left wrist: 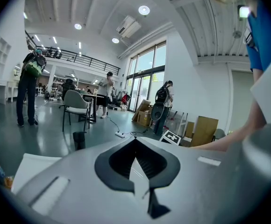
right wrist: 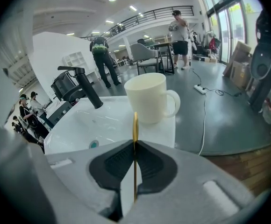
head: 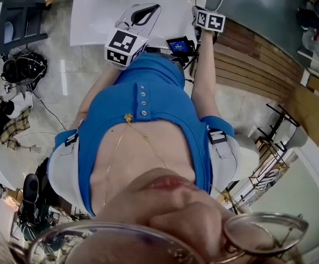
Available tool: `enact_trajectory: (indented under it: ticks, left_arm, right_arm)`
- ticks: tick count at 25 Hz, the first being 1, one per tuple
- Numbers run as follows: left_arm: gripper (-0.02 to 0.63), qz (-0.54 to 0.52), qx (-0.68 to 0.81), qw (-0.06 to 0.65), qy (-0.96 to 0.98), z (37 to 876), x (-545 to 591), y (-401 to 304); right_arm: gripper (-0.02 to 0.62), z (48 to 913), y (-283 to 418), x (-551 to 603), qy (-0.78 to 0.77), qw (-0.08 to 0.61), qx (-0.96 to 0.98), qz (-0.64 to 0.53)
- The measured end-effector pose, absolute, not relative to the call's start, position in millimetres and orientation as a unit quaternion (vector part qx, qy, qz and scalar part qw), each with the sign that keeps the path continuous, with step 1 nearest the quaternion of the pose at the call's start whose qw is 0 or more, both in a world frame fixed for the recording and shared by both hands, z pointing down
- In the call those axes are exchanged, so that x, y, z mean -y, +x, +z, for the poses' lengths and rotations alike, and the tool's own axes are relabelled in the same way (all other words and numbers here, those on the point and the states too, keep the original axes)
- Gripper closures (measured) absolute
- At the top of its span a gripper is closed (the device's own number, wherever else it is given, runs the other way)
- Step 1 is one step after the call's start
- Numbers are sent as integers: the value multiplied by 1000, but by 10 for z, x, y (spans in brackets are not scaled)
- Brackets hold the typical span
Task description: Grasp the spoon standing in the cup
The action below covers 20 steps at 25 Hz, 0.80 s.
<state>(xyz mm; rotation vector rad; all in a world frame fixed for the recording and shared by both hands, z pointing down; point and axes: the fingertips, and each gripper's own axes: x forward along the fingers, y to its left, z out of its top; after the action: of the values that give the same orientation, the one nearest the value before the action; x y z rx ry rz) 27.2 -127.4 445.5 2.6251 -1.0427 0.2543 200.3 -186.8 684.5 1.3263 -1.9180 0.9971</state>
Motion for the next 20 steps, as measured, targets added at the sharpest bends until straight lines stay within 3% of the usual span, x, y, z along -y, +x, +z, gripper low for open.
enact_trajectory:
  ticks: [20]
  left_arm:
    - [606, 88, 356, 154, 917, 4420, 1300, 272]
  right_arm:
    - [577, 6980, 2138, 1829, 533, 324, 673, 398]
